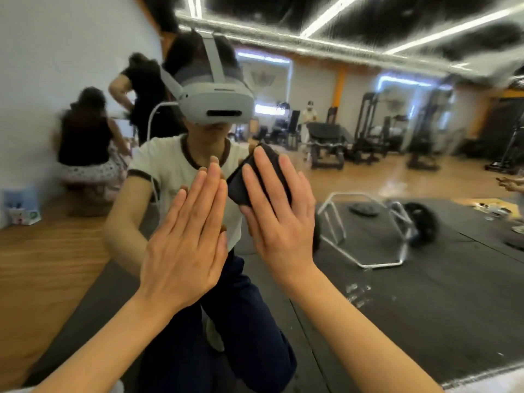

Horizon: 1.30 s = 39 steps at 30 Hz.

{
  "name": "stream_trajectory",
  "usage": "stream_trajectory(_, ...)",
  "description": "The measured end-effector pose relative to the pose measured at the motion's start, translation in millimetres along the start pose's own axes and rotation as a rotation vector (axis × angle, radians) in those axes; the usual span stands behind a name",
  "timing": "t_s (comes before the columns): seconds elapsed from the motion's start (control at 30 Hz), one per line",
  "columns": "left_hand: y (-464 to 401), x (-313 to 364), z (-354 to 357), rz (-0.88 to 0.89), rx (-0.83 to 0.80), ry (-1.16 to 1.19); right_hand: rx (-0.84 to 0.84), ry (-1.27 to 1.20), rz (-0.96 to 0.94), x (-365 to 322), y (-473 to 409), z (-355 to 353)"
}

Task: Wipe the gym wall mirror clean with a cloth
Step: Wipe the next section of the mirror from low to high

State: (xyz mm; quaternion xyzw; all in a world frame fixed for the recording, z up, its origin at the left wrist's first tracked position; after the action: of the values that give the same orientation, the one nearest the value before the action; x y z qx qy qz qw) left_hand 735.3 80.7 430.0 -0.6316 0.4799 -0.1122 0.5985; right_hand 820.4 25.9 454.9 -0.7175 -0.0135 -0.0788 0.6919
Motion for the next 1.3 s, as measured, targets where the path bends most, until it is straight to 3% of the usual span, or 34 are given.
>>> stream_trajectory(0.13, 1, -1, -5, 0.016, -0.025, 0.135, -0.065, 0.077, -0.116, 41, 7, -23)
stream_trajectory(0.23, 26, -21, -17, -0.059, -0.048, 0.158, -0.058, 0.098, 0.081, 101, 26, -46)
stream_trajectory(0.33, 56, -52, -27, -0.166, -0.056, 0.1, -0.051, 0.009, 0.291, 99, 35, -33)
stream_trajectory(0.5, 64, -59, -23, -0.157, -0.063, 0.033, -0.102, -0.009, -0.038, -33, 38, 21)
stream_trajectory(0.63, 67, -60, -21, -0.139, -0.07, 0.005, -0.183, 0.066, -0.304, -16, 48, 11)
stream_trajectory(0.77, 69, -59, -19, -0.141, -0.054, -0.02, -0.219, 0.111, -0.068, 72, 73, -28)
stream_trajectory(0.87, 69, -59, -17, -0.136, -0.052, -0.062, -0.196, 0.058, 0.045, 53, 74, -18)
stream_trajectory(1.03, 67, -60, -19, -0.136, -0.058, -0.07, -0.194, 0.018, -0.217, -56, 57, 25)
stream_trajectory(1.13, 66, -59, -22, -0.138, -0.058, -0.052, -0.247, 0.102, -0.419, -33, 58, 14)
stream_trajectory(1.17, 65, -59, -23, -0.14, -0.062, -0.039, -0.249, 0.109, -0.375, -11, 56, 5)
stream_trajectory(1.3, 66, -61, -27, -0.136, -0.1, 0.109, -0.21, -0.019, 0.097, 46, 53, -19)
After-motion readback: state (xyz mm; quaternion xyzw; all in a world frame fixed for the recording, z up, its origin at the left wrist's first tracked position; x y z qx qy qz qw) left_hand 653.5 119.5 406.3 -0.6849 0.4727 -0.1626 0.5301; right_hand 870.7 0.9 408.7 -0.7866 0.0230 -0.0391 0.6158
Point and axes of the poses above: each hand's wrist, its own y-axis away from the middle knuckle, its own z-axis out of the palm, x = y × z, the point moved 10 cm from there along -y, towards the middle knuckle, and after that the axes turned 9 degrees about z, right-handed, at the moved point
